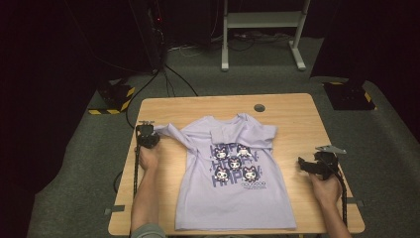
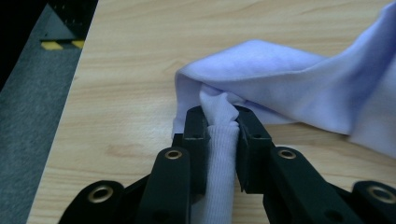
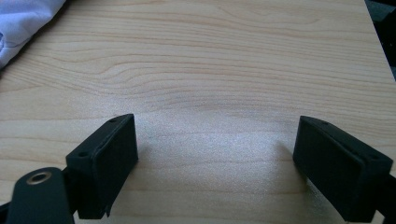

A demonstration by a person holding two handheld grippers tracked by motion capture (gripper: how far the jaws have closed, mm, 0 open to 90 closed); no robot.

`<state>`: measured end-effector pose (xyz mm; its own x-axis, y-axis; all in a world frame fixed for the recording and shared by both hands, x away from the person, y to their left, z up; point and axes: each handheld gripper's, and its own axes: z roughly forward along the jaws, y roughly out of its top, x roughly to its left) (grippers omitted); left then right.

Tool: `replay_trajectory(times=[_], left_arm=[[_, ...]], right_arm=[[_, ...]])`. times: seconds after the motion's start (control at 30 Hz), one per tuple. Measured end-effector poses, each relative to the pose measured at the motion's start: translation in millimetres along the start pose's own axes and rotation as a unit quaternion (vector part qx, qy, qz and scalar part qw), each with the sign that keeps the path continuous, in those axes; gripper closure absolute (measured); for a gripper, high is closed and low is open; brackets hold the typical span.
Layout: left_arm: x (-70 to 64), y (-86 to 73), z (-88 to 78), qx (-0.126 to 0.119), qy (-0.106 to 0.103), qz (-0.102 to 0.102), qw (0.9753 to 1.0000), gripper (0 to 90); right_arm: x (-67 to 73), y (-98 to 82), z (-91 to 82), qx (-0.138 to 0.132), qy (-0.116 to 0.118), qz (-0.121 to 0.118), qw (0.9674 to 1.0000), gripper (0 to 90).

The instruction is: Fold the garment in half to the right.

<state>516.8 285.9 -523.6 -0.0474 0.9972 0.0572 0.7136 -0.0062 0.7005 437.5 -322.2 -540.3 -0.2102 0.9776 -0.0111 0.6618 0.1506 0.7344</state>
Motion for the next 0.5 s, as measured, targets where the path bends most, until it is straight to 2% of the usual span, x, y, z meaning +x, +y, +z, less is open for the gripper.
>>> replay_trajectory(times=[0.2,0.3,0.5], left_arm=[[-11.4,14.4,-20.3,-0.041,-0.041,0.010,0.9983,77.8],[-18.4,23.8,-30.1,-0.063,-0.066,0.010,0.9958,77.9],[-38.9,38.5,-46.1,-0.093,-0.094,0.037,0.9904,77.9]], right_arm=[[0.0,0.0,0.0,0.000,0.000,0.000,1.0000,13.4],[0.0,0.0,0.0,0.000,0.001,-0.001,1.0000,13.4],[0.1,0.0,0.0,0.000,0.000,-0.001,1.0000,13.4]])
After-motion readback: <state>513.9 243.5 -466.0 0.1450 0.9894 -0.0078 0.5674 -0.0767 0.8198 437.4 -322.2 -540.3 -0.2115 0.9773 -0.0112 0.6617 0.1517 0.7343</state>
